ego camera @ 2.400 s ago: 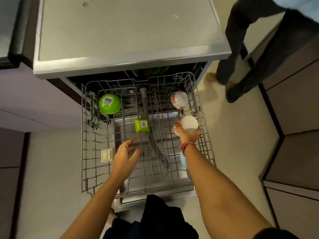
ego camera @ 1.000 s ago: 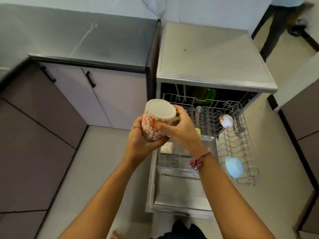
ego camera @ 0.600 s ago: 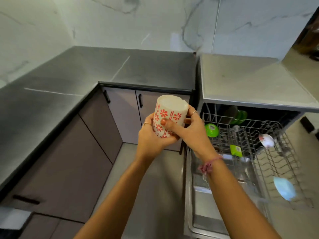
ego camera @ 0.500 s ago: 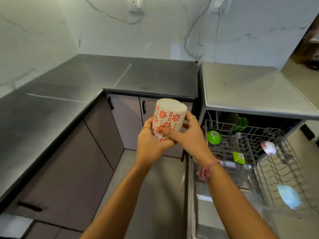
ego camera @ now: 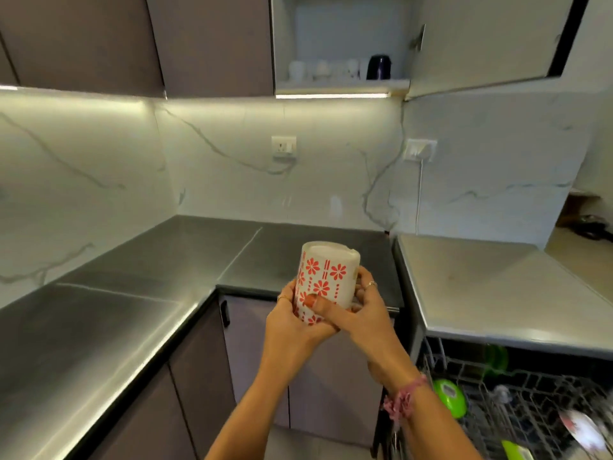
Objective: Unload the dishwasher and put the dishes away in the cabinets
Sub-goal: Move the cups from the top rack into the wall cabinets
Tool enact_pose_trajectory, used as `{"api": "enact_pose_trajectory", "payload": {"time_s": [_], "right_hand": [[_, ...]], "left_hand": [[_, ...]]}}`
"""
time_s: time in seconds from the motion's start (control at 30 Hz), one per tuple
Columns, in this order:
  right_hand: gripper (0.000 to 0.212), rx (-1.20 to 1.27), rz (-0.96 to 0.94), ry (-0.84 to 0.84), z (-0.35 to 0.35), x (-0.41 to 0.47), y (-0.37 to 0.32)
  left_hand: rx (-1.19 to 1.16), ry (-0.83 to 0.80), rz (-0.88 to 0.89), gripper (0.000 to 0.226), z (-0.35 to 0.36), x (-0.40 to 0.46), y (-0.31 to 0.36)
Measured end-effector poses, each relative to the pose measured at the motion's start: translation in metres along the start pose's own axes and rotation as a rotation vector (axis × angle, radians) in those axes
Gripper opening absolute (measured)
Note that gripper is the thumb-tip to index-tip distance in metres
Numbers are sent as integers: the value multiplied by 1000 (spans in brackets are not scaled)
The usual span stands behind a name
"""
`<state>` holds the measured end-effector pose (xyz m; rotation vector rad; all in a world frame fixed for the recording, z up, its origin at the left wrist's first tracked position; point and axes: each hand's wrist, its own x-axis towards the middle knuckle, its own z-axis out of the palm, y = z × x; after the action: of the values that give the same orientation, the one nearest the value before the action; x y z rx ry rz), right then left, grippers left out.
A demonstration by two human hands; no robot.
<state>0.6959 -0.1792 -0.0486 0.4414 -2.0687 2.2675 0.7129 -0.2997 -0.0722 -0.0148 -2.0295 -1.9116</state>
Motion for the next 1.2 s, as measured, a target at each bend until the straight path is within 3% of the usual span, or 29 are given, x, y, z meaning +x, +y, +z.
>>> {"api": "enact_pose_trajectory", "payload": {"time_s": [0.2,0.37,0.5,0.6,0.7,0.83,1.1,1.2], "right_hand": [[84,-24,-128,39,13,104,-27],[90,-113,-229,83,14,206,-61],[84,-165,-332,125,9,281,-88],[84,-181,-397,158,4,333,-113],[78,-206,-465,175,0,385,-143],[70,-203,-570,212,-1,457,-185],[69,-256,-795,333,17,598,-278],[63,-258,-875,379,24,643,-314]], "left_hand": [[6,-64,172,76,-6,107,28],[16,-94,289,89,1,211,49],[39,-93,407,82,10,289,72],[66,-85,490,90,22,346,93],[69,-74,583,81,32,404,118],[40,-59,708,90,43,482,157],[28,-130,884,66,43,636,251],[14,-129,986,67,41,682,286]]}}
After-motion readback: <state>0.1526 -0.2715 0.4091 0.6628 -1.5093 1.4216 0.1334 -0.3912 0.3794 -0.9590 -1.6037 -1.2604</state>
